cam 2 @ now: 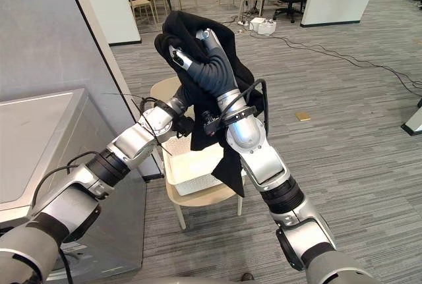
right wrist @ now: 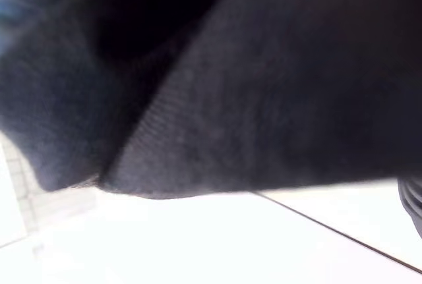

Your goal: Pick up the laundry basket with both hands and put the clothes into the washing machine.

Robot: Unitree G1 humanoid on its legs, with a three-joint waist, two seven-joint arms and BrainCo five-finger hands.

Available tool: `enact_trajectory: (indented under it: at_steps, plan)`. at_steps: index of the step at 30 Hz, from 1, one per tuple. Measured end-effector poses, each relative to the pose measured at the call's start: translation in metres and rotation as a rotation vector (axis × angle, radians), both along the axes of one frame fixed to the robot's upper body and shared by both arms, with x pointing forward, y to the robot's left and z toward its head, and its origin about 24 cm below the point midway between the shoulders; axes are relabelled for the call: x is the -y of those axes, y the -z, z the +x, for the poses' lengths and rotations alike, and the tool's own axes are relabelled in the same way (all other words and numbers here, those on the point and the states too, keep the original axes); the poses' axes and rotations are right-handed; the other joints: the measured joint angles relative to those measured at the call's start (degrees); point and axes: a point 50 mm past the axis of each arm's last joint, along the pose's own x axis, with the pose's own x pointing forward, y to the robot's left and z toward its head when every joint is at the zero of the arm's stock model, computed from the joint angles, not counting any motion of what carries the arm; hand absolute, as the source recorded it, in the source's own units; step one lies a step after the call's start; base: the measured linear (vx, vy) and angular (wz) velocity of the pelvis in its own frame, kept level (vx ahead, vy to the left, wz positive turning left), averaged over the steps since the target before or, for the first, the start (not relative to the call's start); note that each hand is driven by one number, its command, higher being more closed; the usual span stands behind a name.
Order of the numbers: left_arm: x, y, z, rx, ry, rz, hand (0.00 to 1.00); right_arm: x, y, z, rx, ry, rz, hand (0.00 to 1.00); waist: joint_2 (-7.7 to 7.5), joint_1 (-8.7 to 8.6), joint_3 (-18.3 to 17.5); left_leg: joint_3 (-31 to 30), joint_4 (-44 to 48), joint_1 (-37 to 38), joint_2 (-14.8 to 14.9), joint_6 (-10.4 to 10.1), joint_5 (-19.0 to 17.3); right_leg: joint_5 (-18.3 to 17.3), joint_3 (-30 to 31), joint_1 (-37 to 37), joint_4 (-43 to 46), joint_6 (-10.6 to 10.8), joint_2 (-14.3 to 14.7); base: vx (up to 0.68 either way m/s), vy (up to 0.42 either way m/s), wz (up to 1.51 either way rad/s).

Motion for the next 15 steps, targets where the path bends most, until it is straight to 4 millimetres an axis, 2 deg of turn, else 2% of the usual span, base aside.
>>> enact_trajectory:
  at_steps: [3,5,7,8,11,14,15]
  plan:
    - [-0.006,0.003,0.0,-0.022,-0.03,-0.065,1.0,0.003,0.0,0.001,0.006,0.015,-0.012,1.0,-0.43,-0.06,-0.05,0.14,0.0,0.0,0.02,0.0,0.0,0.0,0.12,-0.06,0.02,0.0,0.0,0.0,-0.001,-0.01]
    - [-0.021,0.019,-0.004,-0.089,-0.101,-0.191,1.0,0.01,0.006,0.002,-0.013,0.035,-0.01,1.0,-0.8,-0.02,-0.17,0.38,0.0,0.15,0.01,0.01,0.01,0.0,0.28,-0.08,0.11,0.01,0.07,0.01,-0.001,-0.04]
    - [-0.031,0.031,-0.008,-0.124,-0.14,-0.232,1.0,0.019,0.014,0.002,-0.036,0.061,-0.008,1.0,-0.97,0.11,-0.15,0.48,-0.01,0.19,0.01,0.01,0.01,-0.01,0.34,-0.09,0.16,0.02,0.08,0.0,0.0,0.0]
    - [-0.043,0.042,-0.012,-0.155,-0.181,-0.262,1.0,0.031,0.023,0.002,-0.071,0.098,0.003,0.0,-1.11,0.29,-0.16,0.62,-0.02,0.23,0.0,0.01,0.0,-0.02,0.42,-0.12,0.2,0.03,0.08,0.0,0.0,0.0]
    - [-0.066,0.05,-0.023,-0.159,-0.254,-0.331,1.0,0.056,0.046,-0.003,-0.137,0.179,0.0,0.0,-1.32,0.51,-0.09,0.75,-0.04,0.38,0.0,0.01,-0.02,-0.04,0.5,-0.08,0.28,0.05,0.08,0.0,0.0,0.0]
    - [-0.092,0.056,-0.044,-0.129,-0.326,-0.379,1.0,0.089,0.079,-0.017,-0.245,0.281,-0.027,0.0,-1.47,0.63,0.0,1.1,-0.42,0.8,0.0,-0.2,-0.39,-0.5,0.91,-0.09,0.74,0.18,0.08,0.0,0.0,-0.06]
    - [-0.095,0.057,-0.048,-0.127,-0.337,-0.392,1.0,0.093,0.082,-0.021,-0.255,0.294,-0.03,0.0,-1.48,0.63,0.01,1.27,-0.43,0.98,0.01,-0.23,-0.51,-1.01,1.07,-0.11,0.98,0.6,0.08,-0.01,-0.001,-0.12]
